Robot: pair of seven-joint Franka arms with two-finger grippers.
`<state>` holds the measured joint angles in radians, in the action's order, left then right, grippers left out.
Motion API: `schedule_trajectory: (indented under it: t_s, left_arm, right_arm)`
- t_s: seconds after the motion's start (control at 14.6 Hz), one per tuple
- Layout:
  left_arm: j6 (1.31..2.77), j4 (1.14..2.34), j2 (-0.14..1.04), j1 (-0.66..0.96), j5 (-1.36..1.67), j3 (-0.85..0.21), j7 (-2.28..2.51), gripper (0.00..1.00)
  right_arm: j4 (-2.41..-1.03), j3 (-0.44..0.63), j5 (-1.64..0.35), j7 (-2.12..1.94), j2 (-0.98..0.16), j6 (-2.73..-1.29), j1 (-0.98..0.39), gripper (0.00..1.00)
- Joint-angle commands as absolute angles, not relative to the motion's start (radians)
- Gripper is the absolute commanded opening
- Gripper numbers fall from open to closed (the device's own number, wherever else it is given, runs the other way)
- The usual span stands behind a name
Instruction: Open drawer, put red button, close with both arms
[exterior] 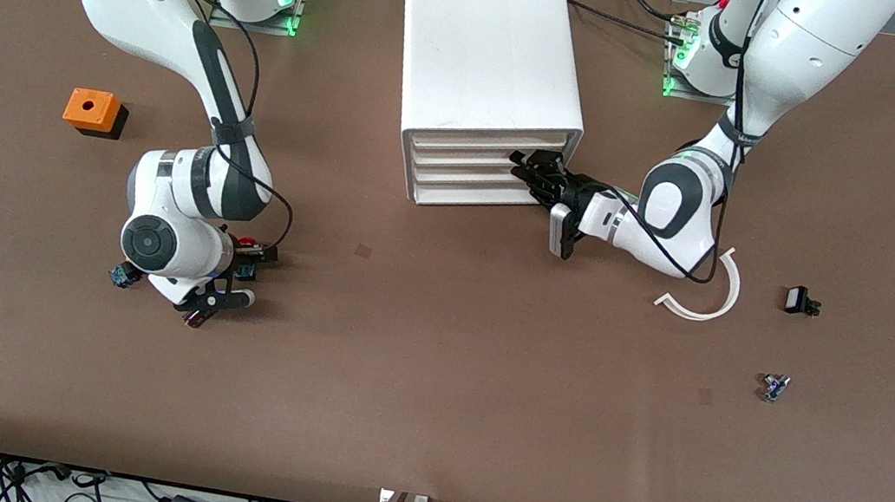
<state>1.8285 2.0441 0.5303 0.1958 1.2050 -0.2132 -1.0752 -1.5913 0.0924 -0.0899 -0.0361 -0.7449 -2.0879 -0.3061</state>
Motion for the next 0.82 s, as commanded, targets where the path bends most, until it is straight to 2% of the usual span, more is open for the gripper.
schedule_trajectory:
  t_s: [0.0, 0.34, 0.48, 0.68, 0.75]
  left_arm:
    - [1.879, 2.05, 0.512, 0.212, 1.229, -0.215, -1.103, 0.04]
    - [1.879, 1.88, 0.624, 0.201, 1.215, -0.187, -1.092, 0.04]
    - [1.879, 1.755, 0.717, 0.201, 1.207, -0.157, -1.091, 0.04]
    - [1.878, 1.655, 0.772, 0.202, 1.206, -0.126, -1.091, 0.05]
    - [1.878, 1.649, 0.772, 0.201, 1.192, -0.126, -1.091, 0.11]
  right_arm:
    - [-1.574, 0.094, -0.084, -0.044, -0.756, -2.089, -0.307, 0.65]
    - [-1.568, 0.095, -0.086, -0.046, -0.762, -2.088, -0.31, 0.08]
    - [-1.514, 0.1, -0.086, -0.055, -0.758, -2.074, -0.307, 0.0]
    - [-1.41, 0.1, -0.087, -0.06, -0.741, -2.007, -0.308, 0.0]
    - [-1.355, 0.095, -0.089, -0.058, -0.735, -1.97, -0.316, 0.0]
